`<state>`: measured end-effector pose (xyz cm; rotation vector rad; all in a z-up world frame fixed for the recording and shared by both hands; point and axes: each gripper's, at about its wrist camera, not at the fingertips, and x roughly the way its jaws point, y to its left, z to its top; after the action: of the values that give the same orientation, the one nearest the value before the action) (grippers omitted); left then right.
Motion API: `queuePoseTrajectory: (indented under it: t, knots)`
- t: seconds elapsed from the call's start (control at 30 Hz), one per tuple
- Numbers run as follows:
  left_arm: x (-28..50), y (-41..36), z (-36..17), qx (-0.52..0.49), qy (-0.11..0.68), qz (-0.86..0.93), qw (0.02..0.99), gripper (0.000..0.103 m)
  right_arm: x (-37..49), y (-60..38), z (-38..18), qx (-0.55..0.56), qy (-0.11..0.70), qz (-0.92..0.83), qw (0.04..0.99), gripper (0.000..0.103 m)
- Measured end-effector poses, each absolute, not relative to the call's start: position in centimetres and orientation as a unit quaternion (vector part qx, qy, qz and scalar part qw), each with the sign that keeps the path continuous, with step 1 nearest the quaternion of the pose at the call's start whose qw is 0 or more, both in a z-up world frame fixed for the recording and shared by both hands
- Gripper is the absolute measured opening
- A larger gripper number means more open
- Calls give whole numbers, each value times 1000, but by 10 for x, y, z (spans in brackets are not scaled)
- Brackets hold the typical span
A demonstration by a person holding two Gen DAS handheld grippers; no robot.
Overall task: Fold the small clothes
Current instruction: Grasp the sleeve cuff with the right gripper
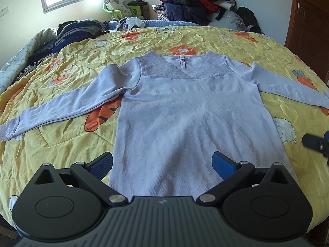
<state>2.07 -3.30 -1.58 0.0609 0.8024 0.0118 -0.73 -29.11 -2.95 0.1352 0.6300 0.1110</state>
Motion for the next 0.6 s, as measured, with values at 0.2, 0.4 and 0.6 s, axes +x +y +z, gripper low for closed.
queuePoseTrajectory:
  t: [0.2, 0.4, 0.6]
  knots:
    - [22, -37, -21, 40, 395, -3, 918, 103, 11, -364, -36, 86, 279, -39, 956, 84]
    - [24, -39, -25, 42, 402, -3, 915, 103, 33, -461, -43, 160, 240, -150, 946, 79]
    - [24, -41, -27, 52, 404, -5, 913, 103, 66, -527, -68, 216, 246, -228, 917, 74]
